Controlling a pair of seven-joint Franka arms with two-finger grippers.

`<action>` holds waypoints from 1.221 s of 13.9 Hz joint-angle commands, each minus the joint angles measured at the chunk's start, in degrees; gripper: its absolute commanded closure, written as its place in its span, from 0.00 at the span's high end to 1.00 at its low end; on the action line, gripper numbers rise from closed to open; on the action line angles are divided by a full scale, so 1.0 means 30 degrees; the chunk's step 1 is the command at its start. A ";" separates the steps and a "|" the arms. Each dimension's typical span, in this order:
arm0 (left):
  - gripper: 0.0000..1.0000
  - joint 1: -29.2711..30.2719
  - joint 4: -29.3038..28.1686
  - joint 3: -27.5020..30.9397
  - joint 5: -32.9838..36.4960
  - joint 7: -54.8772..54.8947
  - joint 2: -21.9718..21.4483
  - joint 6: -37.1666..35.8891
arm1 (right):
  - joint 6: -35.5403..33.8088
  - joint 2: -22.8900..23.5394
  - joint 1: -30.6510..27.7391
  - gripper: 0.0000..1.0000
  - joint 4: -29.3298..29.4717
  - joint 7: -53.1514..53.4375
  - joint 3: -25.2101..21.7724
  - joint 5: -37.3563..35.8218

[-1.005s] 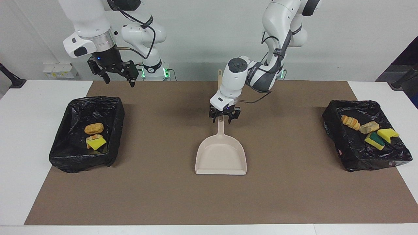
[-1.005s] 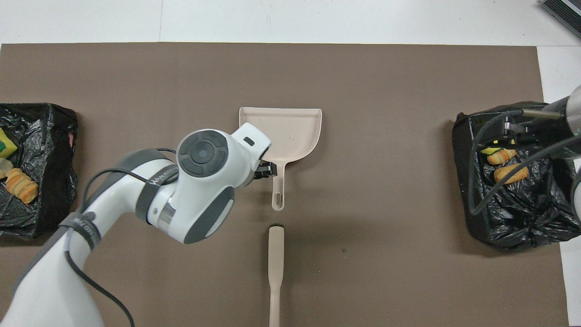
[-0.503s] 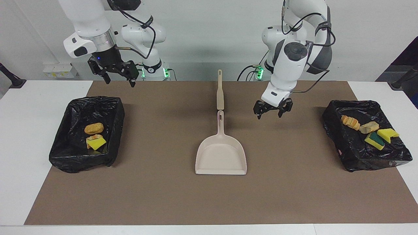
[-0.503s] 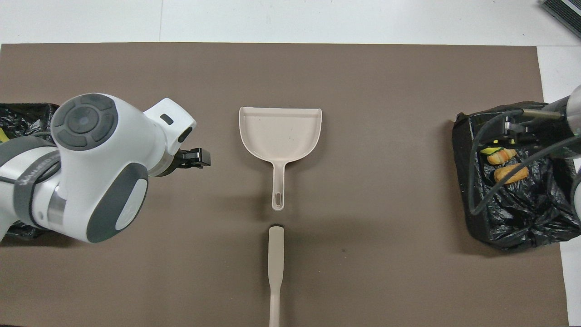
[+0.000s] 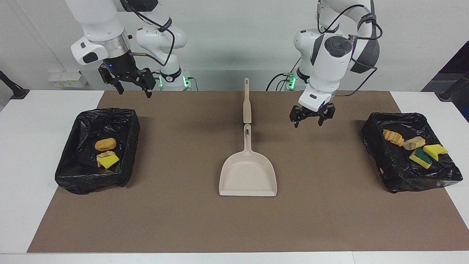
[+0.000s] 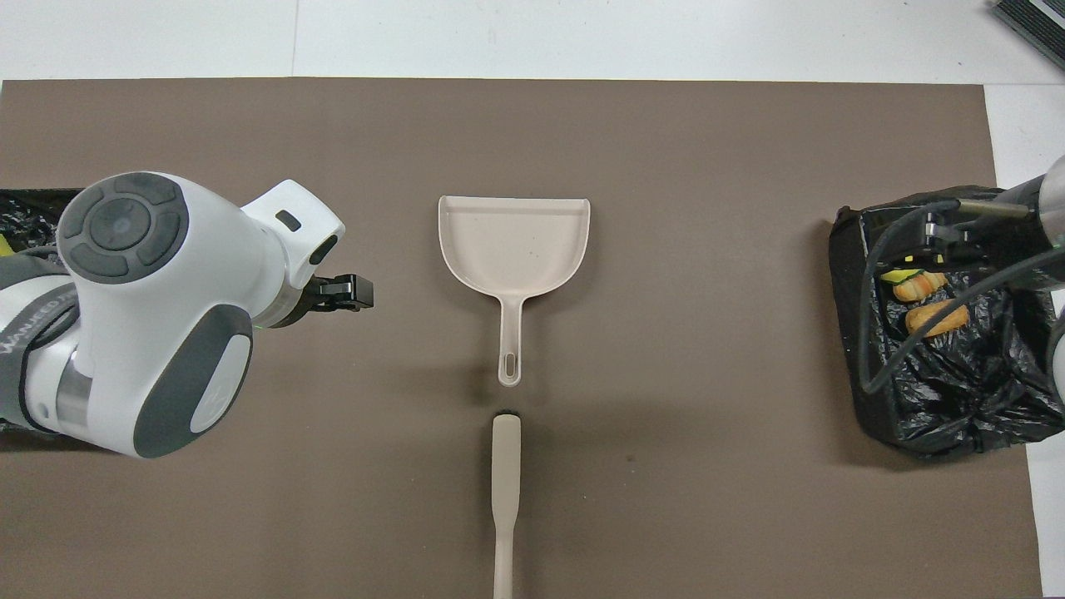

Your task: Sweep and dump trash in bin

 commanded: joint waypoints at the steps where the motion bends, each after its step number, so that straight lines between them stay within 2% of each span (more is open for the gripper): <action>1: 1.00 -0.0090 0.1115 0.1090 0.0117 0.0606 -0.0168 -0.1019 | 0.0109 0.0062 -0.0105 1.00 0.0221 -0.0309 -0.0045 0.0334; 4: 1.00 -0.0090 0.2434 0.2873 0.0117 0.3471 -0.0517 -0.3655 | 0.0138 0.0062 -0.0135 1.00 0.0192 -0.0309 -0.0045 0.0334; 9: 1.00 0.0056 0.2759 0.6391 -0.0087 0.8335 -0.1953 -0.5416 | 0.0108 0.0062 -0.0135 1.00 0.0192 -0.0309 -0.0132 0.0334; 17: 1.00 0.0026 0.3549 0.6279 -0.0496 0.8462 -0.2190 -0.5566 | 0.0108 0.0033 -0.0106 1.00 0.0192 -0.0309 -0.0162 0.0334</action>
